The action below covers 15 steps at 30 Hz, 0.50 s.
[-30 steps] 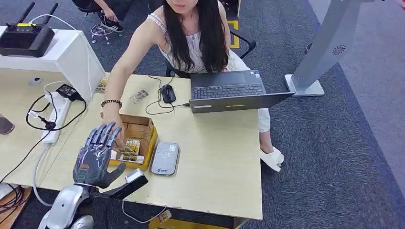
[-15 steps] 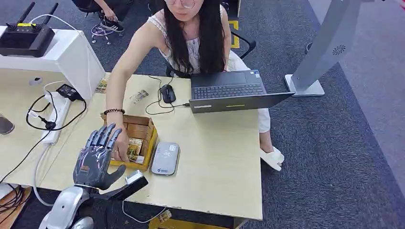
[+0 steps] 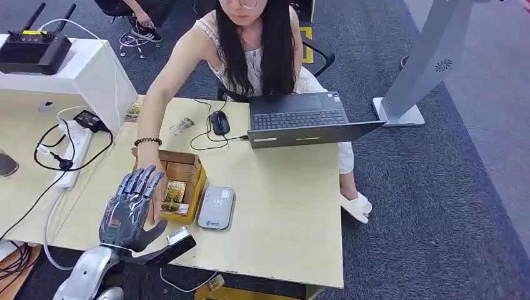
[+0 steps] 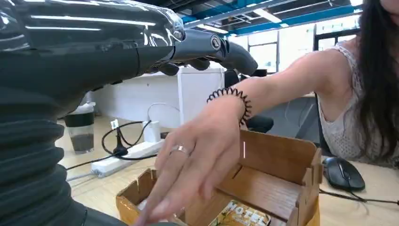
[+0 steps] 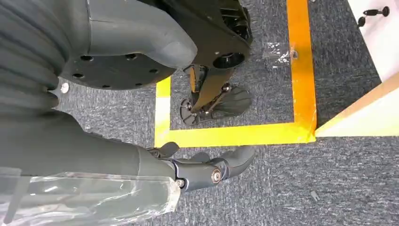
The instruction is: Pass the card to the sensor for recognition and then transmit it.
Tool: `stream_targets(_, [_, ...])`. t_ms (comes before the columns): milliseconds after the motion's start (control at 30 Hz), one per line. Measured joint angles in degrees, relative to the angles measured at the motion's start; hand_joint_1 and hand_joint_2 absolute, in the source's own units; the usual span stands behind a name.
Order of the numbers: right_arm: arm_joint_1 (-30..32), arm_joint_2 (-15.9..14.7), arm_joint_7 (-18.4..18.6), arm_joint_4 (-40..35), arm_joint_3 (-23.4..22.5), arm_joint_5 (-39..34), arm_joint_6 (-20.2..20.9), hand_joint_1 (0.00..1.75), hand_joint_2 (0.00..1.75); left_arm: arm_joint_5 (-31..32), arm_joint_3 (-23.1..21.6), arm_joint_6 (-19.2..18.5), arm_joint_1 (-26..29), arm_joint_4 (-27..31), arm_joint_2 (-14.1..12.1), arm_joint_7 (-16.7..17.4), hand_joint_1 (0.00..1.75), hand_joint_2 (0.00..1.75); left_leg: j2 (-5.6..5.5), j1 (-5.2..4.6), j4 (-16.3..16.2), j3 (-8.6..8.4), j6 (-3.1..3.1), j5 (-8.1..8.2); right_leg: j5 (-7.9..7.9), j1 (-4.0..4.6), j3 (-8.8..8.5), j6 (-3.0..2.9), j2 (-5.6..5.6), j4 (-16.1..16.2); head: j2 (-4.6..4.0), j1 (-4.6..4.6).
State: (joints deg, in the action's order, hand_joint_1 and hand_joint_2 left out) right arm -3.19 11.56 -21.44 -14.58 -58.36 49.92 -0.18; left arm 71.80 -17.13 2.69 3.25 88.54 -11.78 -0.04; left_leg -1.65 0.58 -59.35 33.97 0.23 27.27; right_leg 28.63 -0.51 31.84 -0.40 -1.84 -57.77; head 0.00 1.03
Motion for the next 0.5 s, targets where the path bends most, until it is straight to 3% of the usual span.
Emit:
stream_targets(367, [-0.1,0.0,-0.1,0.0,-0.8,0.3,0.1,0.0,1.75,1.3,-3.4,0.1,1.7,0.3,-0.8,0.1,0.0,1.75,0.0,0.0,0.0,0.0,0.0,0.0,0.0,0.0,0.0,0.0,0.01,0.0,0.0,0.0])
stream_targets(500, [-0.1,0.0,-0.1,0.0,-1.0,0.8,0.1,0.0,1.75,1.1,-4.1,0.3,1.7,-0.2,-0.8,2.6,0.0,1.75,0.0,0.0,0.0,-0.01,0.0,0.0,0.0,0.0,0.0,0.0,0.01,0.0,0.0,0.02])
